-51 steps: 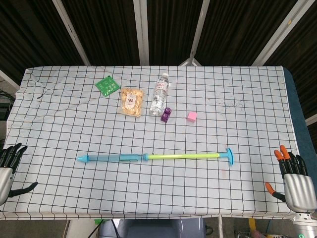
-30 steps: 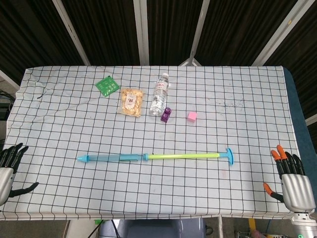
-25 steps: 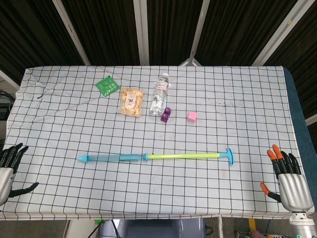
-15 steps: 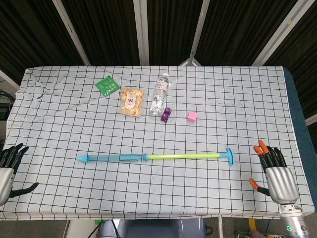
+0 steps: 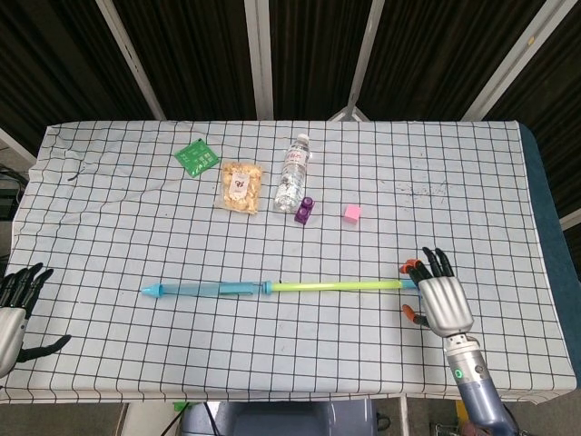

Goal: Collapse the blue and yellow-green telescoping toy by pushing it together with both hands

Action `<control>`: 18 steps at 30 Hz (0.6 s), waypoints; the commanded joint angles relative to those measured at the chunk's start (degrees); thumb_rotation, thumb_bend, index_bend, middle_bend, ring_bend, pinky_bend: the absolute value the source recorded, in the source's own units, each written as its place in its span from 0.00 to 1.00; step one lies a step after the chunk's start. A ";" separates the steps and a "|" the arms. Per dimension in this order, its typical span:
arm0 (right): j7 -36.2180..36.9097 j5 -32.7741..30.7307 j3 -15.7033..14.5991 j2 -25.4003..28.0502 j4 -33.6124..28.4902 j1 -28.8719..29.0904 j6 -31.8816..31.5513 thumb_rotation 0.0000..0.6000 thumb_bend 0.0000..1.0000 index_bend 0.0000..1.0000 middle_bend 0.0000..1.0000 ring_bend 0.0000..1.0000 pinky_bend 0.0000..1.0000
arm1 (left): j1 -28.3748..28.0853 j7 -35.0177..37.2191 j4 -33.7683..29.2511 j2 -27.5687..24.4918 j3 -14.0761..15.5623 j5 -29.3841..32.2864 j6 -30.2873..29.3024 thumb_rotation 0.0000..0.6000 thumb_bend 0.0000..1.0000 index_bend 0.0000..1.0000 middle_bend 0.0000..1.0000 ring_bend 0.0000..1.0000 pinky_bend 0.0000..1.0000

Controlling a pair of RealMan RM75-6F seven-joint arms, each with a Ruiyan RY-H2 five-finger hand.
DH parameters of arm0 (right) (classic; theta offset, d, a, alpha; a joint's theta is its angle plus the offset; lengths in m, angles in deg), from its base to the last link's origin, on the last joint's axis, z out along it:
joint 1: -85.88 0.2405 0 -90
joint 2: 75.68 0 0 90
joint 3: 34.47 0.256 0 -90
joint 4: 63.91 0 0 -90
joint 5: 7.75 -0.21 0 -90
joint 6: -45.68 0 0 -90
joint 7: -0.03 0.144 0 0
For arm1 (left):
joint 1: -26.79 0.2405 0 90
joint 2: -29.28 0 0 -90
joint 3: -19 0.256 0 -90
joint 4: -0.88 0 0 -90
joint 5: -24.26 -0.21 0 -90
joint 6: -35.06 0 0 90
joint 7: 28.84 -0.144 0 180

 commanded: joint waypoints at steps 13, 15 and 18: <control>-4.17 -6.94 2.40 -9.52 10.09 4.84 3.28 1.00 0.26 0.46 0.38 0.06 0.00 | -0.15 0.94 0.44 -0.04 0.04 -0.22 0.15 1.00 0.13 0.00 0.00 0.00 0.00; -4.11 -7.18 2.22 -10.03 10.82 4.98 3.30 1.00 0.26 0.46 0.38 0.06 0.00 | -0.15 0.95 0.43 -0.05 0.02 -0.08 0.22 1.00 0.13 0.00 0.00 0.00 0.00; -4.12 -7.46 1.94 -10.73 12.05 5.38 3.53 1.00 0.26 0.46 0.37 0.05 0.00 | -0.19 0.82 0.38 -0.01 -0.03 0.04 0.29 1.00 0.13 0.00 0.00 0.00 0.00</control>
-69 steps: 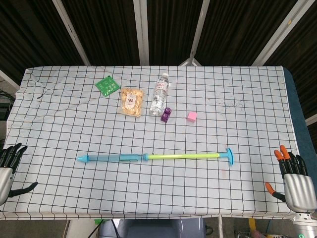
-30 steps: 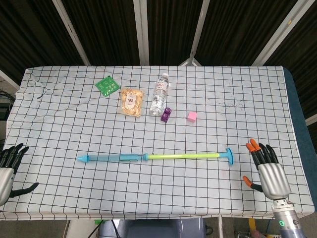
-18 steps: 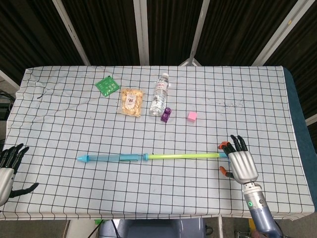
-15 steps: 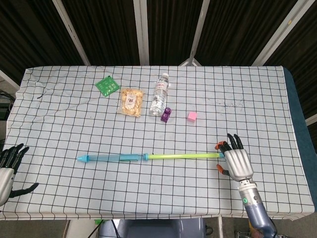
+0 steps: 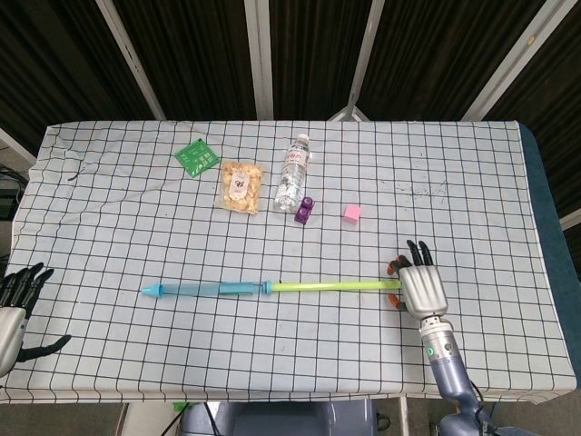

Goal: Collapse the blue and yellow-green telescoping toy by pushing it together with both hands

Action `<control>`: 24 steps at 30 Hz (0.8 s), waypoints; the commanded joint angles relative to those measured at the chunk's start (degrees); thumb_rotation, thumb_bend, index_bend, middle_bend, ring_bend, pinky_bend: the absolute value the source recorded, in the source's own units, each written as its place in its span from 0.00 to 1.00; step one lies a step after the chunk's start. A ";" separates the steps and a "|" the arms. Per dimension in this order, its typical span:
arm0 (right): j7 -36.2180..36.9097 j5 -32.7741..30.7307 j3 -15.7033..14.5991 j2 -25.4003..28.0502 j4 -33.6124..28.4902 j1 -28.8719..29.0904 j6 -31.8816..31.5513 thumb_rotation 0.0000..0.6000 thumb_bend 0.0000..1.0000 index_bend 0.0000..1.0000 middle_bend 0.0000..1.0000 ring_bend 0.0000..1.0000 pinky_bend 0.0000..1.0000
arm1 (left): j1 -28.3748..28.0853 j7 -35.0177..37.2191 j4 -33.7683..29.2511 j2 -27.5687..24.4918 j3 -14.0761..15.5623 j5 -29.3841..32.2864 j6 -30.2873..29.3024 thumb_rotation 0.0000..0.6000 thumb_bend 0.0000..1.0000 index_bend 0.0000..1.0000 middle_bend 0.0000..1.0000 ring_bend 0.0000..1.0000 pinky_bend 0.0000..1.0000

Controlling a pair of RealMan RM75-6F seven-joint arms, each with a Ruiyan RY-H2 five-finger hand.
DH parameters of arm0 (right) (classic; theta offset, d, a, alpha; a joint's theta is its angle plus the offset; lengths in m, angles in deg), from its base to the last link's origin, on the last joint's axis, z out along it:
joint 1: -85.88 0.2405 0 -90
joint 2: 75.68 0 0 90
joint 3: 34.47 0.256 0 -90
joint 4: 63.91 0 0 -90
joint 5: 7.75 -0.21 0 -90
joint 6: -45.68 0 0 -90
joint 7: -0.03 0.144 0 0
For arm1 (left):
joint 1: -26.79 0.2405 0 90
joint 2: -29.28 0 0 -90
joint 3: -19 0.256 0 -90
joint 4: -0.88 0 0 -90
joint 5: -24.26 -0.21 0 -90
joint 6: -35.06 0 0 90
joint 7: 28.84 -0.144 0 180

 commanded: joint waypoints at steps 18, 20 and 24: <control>-0.36 -2.96 -0.53 -1.80 3.93 1.40 0.28 1.00 0.27 0.49 0.31 0.00 0.00 | 0.01 -0.96 -0.31 0.21 -0.11 0.20 -0.11 1.00 0.13 0.00 0.00 0.00 0.00; -0.36 -3.48 -0.33 -1.80 4.08 1.64 0.53 1.00 0.31 0.49 0.31 0.00 0.00 | 0.02 -1.03 -0.37 0.19 -0.12 0.38 -0.04 1.00 0.13 0.00 0.00 0.00 0.00; -0.84 -4.41 -0.22 -1.84 4.40 1.96 0.82 1.00 0.35 0.49 0.31 0.00 0.00 | 0.04 -1.15 -0.38 0.20 -0.15 0.41 -0.11 1.00 0.13 0.00 0.00 0.00 0.00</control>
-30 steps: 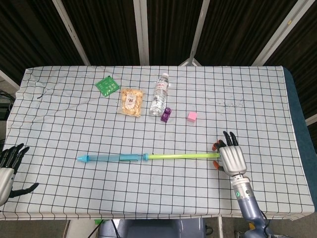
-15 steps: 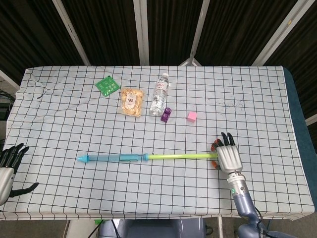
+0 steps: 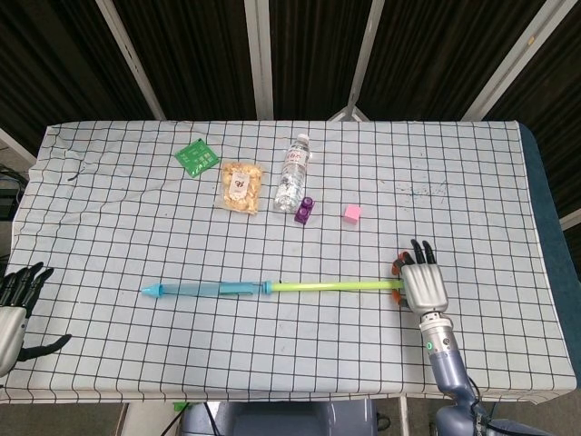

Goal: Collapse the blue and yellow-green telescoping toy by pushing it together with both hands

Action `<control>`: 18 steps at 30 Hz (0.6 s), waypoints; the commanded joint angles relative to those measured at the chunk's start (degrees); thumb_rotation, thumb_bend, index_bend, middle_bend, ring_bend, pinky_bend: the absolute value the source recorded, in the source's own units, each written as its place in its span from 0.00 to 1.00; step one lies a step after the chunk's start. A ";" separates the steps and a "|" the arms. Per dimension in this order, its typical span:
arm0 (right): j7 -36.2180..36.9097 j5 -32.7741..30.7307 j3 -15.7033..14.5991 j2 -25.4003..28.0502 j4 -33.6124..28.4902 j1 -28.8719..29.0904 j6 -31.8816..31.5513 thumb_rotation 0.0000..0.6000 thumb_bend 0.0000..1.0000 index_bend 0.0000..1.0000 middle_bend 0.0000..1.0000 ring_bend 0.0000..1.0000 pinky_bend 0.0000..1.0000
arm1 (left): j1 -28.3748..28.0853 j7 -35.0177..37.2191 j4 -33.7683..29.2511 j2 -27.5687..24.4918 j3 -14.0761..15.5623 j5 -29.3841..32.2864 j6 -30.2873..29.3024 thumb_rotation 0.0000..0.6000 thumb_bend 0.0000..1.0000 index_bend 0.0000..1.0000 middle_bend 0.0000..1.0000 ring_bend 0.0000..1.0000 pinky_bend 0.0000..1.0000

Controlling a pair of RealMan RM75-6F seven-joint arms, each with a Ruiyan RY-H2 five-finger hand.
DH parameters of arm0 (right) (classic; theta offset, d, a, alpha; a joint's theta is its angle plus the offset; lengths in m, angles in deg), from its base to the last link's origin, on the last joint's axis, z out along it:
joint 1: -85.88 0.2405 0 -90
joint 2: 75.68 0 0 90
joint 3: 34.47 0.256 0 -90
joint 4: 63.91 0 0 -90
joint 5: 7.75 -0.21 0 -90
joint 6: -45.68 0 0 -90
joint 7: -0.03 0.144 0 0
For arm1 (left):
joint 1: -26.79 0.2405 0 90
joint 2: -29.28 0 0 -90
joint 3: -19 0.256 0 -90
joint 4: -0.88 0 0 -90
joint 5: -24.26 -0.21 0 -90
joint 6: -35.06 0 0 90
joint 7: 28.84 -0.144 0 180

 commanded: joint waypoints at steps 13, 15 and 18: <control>-1.98 -1.89 -0.78 -0.12 -0.04 0.34 -0.35 1.00 0.39 0.49 0.31 0.00 0.00 | 0.07 0.10 -0.14 0.03 -0.12 0.10 -0.23 1.00 0.13 0.00 0.00 0.00 0.00; -2.37 -2.11 -0.75 -0.07 0.09 0.50 -0.32 1.00 0.41 0.49 0.31 0.00 0.00 | 0.08 0.20 -0.03 0.03 -0.11 0.06 -0.24 1.00 0.13 0.00 0.00 0.00 0.00; -2.60 -2.73 -0.63 -0.07 0.26 0.67 -0.12 1.00 0.42 0.49 0.31 0.00 0.00 | 0.09 0.36 0.12 0.03 -0.07 0.01 -0.24 1.00 0.13 0.00 0.00 0.00 0.00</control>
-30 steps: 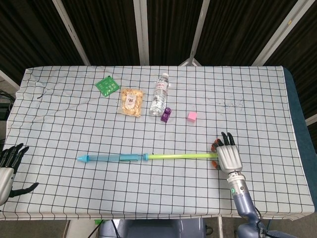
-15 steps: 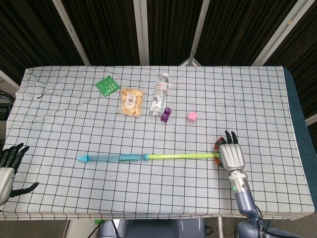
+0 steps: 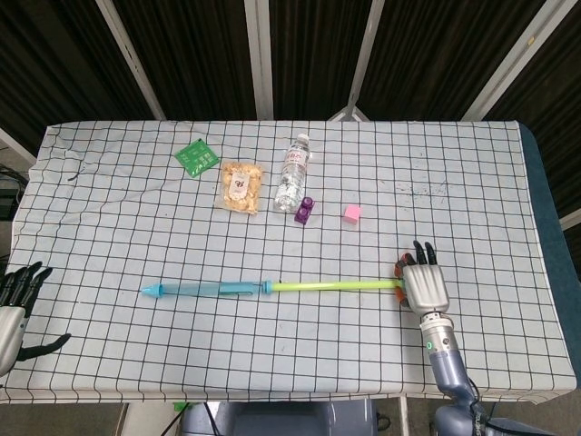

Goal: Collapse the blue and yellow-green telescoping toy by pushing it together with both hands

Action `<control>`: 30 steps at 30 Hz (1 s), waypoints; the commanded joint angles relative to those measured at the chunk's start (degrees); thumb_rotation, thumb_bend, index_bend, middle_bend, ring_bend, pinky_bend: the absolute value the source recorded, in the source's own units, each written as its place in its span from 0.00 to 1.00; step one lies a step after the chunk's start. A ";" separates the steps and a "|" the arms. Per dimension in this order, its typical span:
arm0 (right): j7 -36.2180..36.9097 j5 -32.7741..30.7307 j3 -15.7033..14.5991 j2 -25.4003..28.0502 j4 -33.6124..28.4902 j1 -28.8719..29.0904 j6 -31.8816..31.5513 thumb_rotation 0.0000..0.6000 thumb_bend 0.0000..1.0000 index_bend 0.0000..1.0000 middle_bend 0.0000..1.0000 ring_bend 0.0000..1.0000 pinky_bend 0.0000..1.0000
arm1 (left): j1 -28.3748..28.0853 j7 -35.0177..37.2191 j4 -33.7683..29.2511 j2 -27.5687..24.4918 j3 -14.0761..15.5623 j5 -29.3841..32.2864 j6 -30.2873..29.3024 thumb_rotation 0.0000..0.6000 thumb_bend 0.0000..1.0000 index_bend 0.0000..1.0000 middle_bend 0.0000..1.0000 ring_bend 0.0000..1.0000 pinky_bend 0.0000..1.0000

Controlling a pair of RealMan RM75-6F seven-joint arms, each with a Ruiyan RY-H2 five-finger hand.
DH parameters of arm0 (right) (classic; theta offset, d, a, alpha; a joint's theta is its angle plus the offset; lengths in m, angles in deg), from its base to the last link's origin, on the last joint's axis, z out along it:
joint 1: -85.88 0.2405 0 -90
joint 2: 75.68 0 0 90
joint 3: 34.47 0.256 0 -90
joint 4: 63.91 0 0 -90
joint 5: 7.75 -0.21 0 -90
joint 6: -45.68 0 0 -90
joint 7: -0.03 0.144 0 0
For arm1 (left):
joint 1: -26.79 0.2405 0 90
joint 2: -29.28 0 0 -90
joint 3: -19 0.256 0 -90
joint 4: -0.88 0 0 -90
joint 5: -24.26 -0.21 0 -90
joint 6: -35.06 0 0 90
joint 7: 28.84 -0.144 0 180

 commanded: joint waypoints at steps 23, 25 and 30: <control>-1.19 -2.66 -0.96 -0.22 0.86 0.36 0.21 1.00 0.42 0.52 0.31 0.00 0.00 | -0.02 -0.19 -0.07 0.11 -0.23 -0.07 -0.35 1.00 0.13 0.00 0.00 0.00 0.00; -0.99 -2.65 -1.03 -0.34 1.05 0.37 0.15 1.00 0.43 0.57 0.31 0.00 0.00 | -0.03 -0.29 -0.08 0.15 -0.22 -0.11 -0.34 1.00 0.13 0.00 0.00 0.00 0.00; -0.66 -2.07 -1.34 -0.54 1.33 0.37 -0.23 1.00 0.45 0.71 0.31 0.00 0.00 | -0.02 -0.43 -0.06 0.19 -0.22 -0.12 -0.36 1.00 0.13 0.00 0.00 0.00 0.00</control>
